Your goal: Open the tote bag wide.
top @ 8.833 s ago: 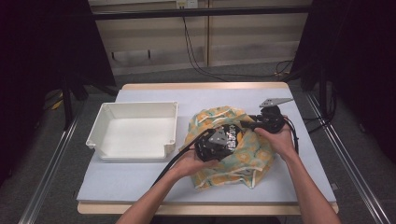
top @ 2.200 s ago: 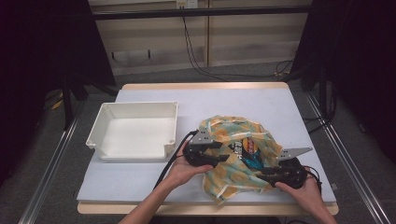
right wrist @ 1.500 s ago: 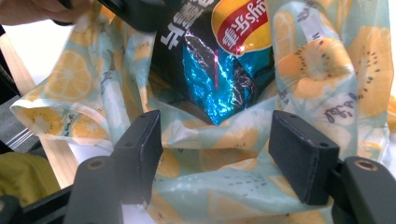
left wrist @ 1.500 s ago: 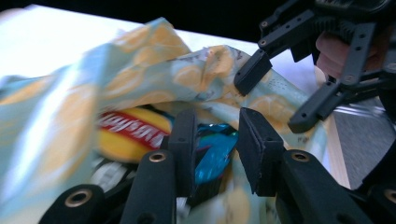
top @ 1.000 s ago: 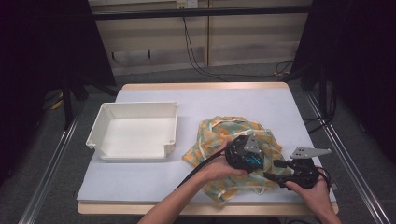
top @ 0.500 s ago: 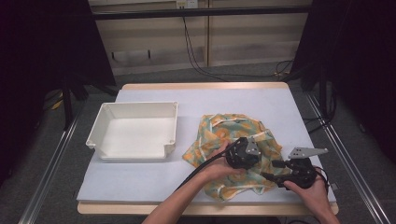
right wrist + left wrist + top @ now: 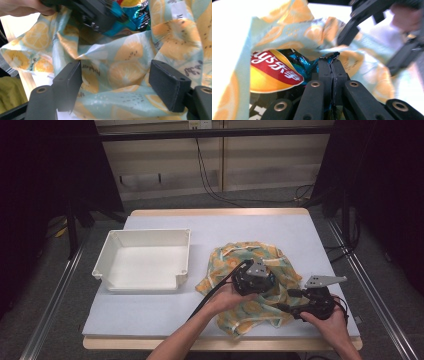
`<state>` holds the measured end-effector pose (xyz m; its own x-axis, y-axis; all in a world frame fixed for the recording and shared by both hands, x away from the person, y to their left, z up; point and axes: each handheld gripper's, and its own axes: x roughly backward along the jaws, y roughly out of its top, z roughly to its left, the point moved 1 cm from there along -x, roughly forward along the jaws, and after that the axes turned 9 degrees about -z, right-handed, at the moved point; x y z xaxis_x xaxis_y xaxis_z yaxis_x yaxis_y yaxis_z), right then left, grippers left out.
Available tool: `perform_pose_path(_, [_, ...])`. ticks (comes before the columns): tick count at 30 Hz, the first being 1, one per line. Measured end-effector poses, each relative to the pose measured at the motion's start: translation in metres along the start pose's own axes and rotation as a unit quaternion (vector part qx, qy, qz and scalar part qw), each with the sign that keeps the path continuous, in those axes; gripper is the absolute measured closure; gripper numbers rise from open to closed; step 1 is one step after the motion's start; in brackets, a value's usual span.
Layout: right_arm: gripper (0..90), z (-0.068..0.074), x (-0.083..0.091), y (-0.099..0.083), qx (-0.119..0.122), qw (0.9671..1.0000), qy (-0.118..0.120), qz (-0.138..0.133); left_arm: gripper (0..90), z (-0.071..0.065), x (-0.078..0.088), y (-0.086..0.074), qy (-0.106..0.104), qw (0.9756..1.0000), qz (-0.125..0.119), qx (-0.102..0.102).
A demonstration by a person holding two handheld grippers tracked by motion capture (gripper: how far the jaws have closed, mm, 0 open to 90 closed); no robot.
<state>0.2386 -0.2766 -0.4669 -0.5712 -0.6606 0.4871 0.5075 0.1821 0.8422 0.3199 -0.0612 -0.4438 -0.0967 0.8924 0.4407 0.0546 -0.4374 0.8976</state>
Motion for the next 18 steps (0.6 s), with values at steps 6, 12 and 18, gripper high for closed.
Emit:
perform_pose_path(6, [42.9, 0.002, -0.004, 0.01, 0.012, 0.9999, 0.003, -0.005, 89.0, -0.005, 0.029, 0.01, -0.002, 0.9993, -0.037, -0.001])
perform_pose_path(12, [66.5, 0.009, -0.004, 0.025, 0.022, 0.9994, 0.013, -0.022, 89.1, -0.007, 0.06, 0.012, -0.003, 0.9977, -0.068, 0.006])
perform_pose_path(18, [54.9, 0.016, 0.005, 0.036, 0.025, 0.9986, 0.028, -0.037, 89.2, -0.003, 0.063, 0.002, 0.003, 0.9977, -0.067, 0.011])
